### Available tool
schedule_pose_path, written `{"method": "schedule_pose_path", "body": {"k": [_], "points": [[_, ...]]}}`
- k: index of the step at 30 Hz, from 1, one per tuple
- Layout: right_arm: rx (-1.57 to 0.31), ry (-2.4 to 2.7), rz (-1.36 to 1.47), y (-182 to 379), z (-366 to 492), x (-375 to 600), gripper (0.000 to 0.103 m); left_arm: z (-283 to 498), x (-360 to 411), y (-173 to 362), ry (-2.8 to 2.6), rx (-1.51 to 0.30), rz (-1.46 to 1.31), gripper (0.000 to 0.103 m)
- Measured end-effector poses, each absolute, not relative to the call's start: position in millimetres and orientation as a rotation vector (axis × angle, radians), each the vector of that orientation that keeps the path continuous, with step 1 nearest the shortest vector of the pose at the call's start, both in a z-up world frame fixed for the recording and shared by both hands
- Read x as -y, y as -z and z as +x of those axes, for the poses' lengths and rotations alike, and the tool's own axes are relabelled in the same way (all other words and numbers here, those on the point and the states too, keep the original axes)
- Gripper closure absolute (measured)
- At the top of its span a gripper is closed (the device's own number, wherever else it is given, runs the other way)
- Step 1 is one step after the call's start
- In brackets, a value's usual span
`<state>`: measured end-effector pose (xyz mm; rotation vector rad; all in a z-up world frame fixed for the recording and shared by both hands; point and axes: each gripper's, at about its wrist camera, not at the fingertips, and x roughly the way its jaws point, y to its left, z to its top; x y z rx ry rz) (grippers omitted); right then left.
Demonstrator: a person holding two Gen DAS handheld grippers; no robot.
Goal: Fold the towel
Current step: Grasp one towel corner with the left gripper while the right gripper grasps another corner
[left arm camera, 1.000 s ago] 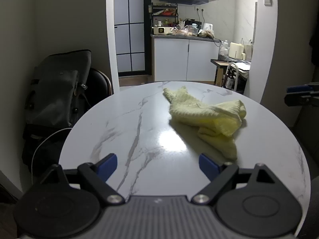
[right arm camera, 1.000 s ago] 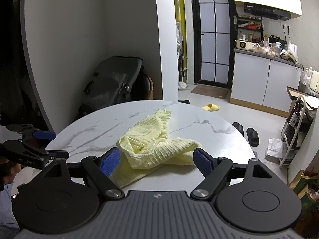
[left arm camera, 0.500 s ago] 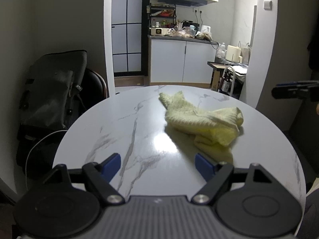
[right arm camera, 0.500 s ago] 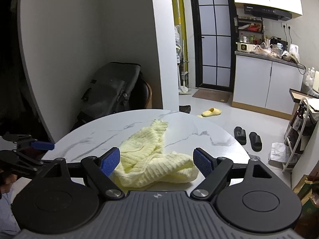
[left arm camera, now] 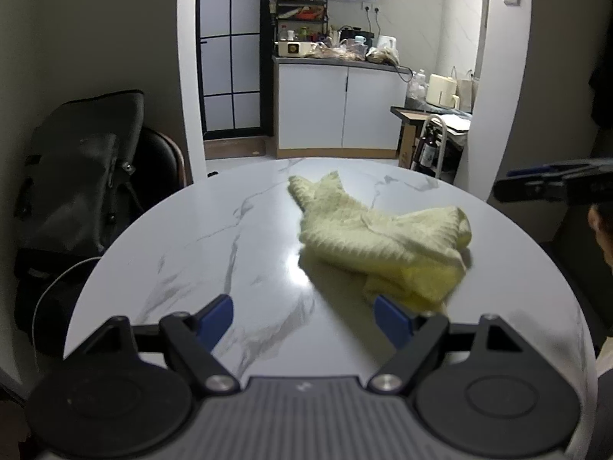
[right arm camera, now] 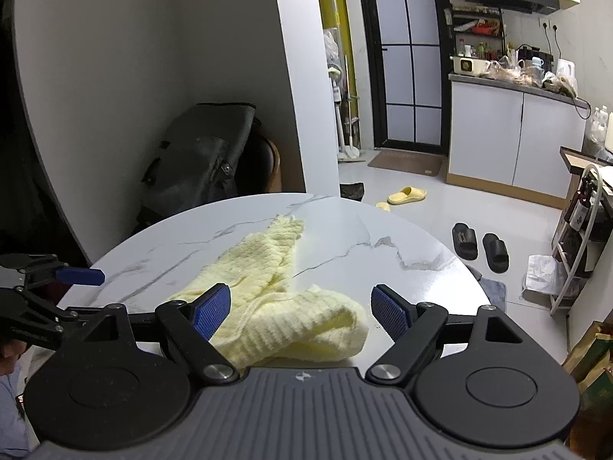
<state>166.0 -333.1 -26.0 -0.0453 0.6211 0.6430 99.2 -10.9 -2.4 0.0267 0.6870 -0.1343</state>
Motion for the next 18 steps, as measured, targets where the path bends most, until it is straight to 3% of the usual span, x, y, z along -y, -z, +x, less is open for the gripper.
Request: {"method": "schedule_pose_path", "body": {"k": [5,9,18], "points": [[-0.660,-0.648,-0.059,35,185,325,0.019,115,16,-1,0.151,-0.689,0.036,0.024],[-0.680,-0.648,-0.052,37,200,319,0.024,131,21,-2,0.174,-0.709,0.032,0.034],[-0.748,-0.625,-0.059,53,230,308,0.027,161,32,-5,0.206,-0.736,0.031,0.034]]}}
